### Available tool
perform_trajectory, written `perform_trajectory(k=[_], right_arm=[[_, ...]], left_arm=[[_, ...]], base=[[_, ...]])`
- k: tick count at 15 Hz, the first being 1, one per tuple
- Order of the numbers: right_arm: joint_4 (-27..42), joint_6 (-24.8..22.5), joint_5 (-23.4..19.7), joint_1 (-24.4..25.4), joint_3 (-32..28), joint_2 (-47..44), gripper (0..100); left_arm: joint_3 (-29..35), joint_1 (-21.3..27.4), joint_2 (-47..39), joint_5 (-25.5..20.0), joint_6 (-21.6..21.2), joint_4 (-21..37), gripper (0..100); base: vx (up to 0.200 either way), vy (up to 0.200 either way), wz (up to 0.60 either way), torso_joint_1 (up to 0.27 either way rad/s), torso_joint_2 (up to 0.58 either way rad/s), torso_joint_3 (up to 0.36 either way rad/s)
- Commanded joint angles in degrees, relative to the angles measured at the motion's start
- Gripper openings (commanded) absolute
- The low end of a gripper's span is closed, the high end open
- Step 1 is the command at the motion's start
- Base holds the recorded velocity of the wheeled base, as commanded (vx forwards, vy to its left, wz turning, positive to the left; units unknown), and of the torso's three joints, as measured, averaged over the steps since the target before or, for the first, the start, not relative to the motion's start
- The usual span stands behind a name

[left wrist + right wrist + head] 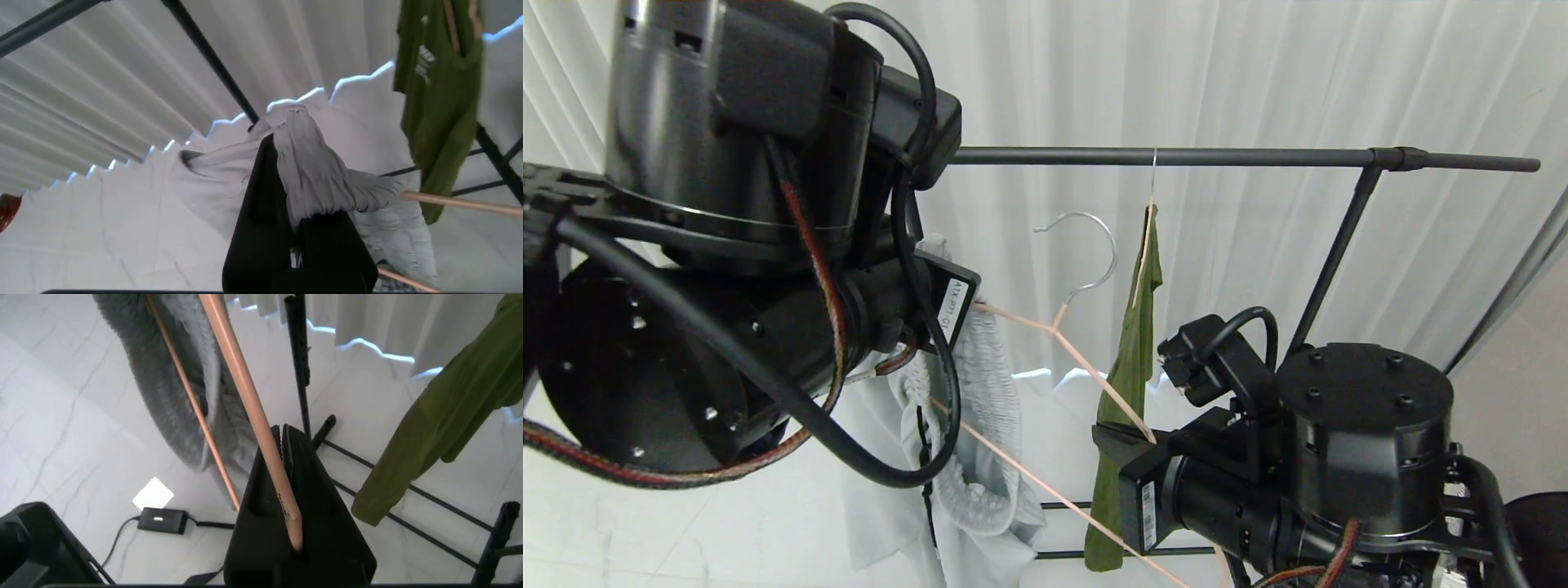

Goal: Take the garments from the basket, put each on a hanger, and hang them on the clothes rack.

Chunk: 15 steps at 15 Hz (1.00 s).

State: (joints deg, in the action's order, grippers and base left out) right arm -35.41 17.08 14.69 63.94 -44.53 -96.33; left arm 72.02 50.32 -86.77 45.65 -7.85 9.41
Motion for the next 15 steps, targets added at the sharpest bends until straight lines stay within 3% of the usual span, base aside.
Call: perform_trajectory(k=[1,9,15], right_arm=[[-0.01,0.06,0.08,0.48,-0.64,-0.35,0],[-0.01,0.32,2.19,1.63,-0.20,1.50,0],[-0.80,1.47,3.24,0.40,0.50,4.22,0]], left_arm=[[0.14,2.32,0.11,-0.04,0.12,-0.01,0],[0.75,9.62,-0.24,-0.39,7.06,-0.01,0],[-1.89,11.20,-0.06,-2.15,7.41,-1.06,0]], base=[[0.000,0.000,0.00,0.000,0.00,0.000],[0.000,0.000,0.00,0.000,0.00,0.000],[0.000,0.000,0.00,0.000,0.00,0.000]])
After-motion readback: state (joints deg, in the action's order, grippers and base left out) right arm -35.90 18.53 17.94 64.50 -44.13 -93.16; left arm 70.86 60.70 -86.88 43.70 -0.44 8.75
